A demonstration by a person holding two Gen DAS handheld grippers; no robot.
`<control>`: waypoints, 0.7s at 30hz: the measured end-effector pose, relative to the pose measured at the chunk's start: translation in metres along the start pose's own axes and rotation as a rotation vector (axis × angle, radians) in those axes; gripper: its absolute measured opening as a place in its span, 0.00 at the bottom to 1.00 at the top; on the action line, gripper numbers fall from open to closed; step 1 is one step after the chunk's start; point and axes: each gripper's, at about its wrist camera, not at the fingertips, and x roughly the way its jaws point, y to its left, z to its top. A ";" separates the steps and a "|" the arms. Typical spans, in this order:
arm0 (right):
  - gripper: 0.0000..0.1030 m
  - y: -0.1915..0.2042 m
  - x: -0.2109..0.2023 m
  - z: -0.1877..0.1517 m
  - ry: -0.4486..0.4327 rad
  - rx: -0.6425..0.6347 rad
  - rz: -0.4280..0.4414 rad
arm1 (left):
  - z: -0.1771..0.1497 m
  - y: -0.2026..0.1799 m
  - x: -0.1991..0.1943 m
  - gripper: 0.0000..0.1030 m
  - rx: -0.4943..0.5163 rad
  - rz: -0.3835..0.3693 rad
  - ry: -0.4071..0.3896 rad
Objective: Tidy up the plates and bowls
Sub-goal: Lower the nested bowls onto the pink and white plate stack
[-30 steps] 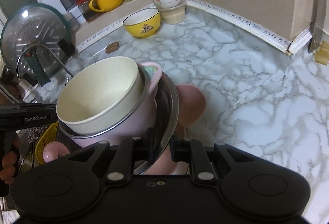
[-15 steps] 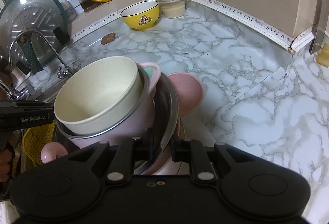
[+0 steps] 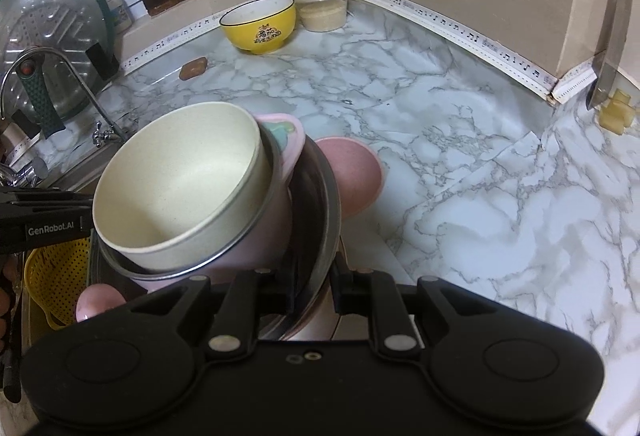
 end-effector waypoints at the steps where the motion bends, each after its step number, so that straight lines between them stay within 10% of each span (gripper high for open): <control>1: 0.17 0.000 -0.001 0.000 -0.001 0.004 0.001 | 0.000 0.000 0.000 0.13 0.003 0.000 0.000; 21: 0.20 -0.004 -0.052 -0.011 -0.115 0.045 0.027 | -0.007 0.010 -0.040 0.26 -0.023 -0.055 -0.061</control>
